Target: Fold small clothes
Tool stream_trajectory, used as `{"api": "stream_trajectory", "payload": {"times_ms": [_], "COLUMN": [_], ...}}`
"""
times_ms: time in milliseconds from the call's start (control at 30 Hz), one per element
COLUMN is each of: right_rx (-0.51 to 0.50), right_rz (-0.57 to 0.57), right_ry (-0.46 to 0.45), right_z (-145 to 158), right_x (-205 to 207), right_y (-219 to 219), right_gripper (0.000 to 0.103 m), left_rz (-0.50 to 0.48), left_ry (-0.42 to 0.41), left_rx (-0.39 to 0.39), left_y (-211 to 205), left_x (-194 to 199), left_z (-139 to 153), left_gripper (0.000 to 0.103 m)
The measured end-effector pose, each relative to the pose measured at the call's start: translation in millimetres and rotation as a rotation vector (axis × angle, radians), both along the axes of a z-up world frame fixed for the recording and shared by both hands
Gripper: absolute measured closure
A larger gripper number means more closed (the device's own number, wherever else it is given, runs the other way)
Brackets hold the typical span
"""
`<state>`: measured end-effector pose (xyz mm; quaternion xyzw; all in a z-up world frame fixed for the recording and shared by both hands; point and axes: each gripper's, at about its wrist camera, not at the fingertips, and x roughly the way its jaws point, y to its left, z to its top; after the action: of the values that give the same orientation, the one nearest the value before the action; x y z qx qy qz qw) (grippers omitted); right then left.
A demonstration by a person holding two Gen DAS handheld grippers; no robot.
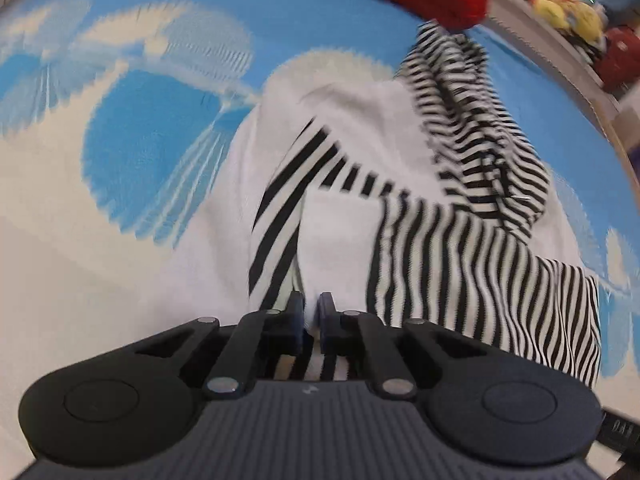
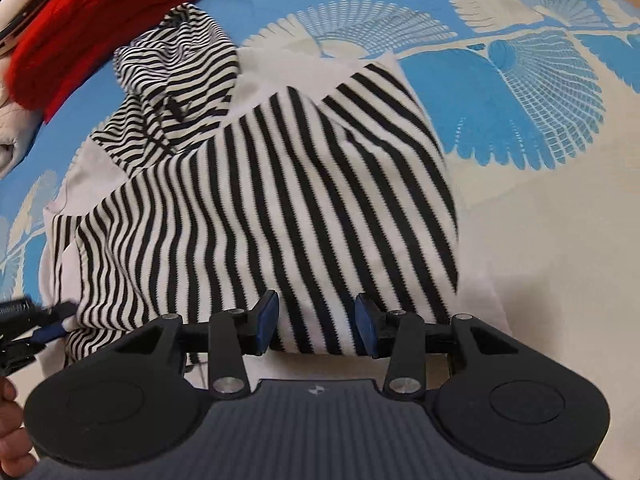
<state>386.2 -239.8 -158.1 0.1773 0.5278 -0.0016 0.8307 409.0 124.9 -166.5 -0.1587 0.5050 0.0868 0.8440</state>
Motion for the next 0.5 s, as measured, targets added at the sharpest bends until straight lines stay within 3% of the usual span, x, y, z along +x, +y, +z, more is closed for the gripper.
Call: {"api": "stream_trajectory", "payload": {"times_ms": [200,267,333,400,500], "right_rx": [0.01,-0.002,-0.034,-0.067,-0.091], "right_rz": [-0.053,-0.062,-0.065,-0.074,-0.133], "right_ry": [-0.052,-0.09,-0.103,-0.073,0.042], "right_z": [15.4,22.8,25.6,20.6,-0.2], "right_x": [-1.9,-4.2,-5.0,-4.0,-3.6], "right_y": [-2.5,-2.0,-1.1,-1.7,-11.0], "right_gripper": [0.059,0.059,0.059,0.059,0.059], "left_rz": [0.007,0.043,0.095,0.157,0.136], "left_ry": [-0.1,-0.072,0.008,0.077,0.041], "left_rx": [0.027,0.003,-0.041,-0.005,0.027], "left_y": [6.4,12.4,21.4,28.3,27.8], "left_x": [-29.4,-37.8,-41.1,-39.8,-35.3], "left_z": [50.4,50.3,36.5,24.5,28.7], "left_gripper": [0.096,0.095,0.095,0.094,0.093]}}
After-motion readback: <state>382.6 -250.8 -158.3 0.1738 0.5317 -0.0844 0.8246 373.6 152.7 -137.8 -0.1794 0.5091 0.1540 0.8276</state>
